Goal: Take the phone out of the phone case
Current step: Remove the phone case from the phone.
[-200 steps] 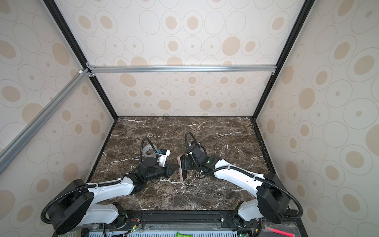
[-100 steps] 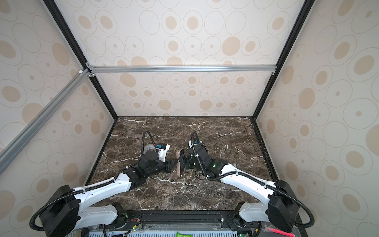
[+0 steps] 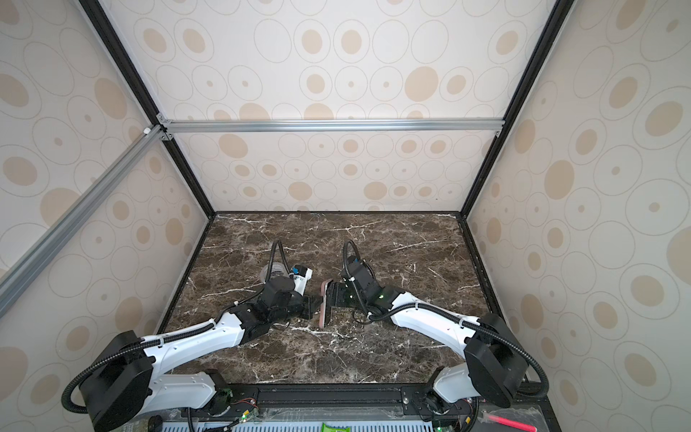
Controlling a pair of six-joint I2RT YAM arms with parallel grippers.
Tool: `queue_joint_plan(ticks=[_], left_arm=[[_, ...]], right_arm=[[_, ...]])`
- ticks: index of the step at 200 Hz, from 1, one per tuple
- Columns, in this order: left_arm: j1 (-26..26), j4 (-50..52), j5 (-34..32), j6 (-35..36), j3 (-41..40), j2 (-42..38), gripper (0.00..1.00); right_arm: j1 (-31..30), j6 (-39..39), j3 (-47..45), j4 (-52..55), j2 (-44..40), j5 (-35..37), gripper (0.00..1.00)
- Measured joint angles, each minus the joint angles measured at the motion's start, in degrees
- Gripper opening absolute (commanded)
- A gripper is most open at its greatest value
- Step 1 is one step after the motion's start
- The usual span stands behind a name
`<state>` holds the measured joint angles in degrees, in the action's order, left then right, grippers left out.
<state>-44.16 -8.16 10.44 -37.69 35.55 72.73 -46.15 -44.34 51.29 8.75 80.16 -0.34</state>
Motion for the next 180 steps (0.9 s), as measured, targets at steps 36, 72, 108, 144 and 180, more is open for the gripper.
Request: queue_joint_plan(ticks=[36,72,108,144,180], left_arm=[[0.00,-0.15,0.15,0.00,0.00,0.15,0.00],[-0.11,-0.15,0.17,0.00,0.00,0.15,0.00],[-0.20,-0.28,0.15,-0.02,0.00,0.35,0.00],[-0.39,-0.02,0.13,-0.04,0.63,1.42,0.00],[-0.59,1.53,0.13,-0.04,3.98,4.35,0.00]], right_arm=[[0.07,0.04,0.24,0.66,1.01,-0.24,0.65],[0.11,0.35,0.83,1.49,1.92,-0.63,0.65],[0.22,0.90,0.96,1.60,1.88,-1.11,0.64],[0.22,1.29,0.55,2.27,-1.57,1.38,0.63],[0.26,3.15,2.93,6.60,-3.13,3.61,0.63]])
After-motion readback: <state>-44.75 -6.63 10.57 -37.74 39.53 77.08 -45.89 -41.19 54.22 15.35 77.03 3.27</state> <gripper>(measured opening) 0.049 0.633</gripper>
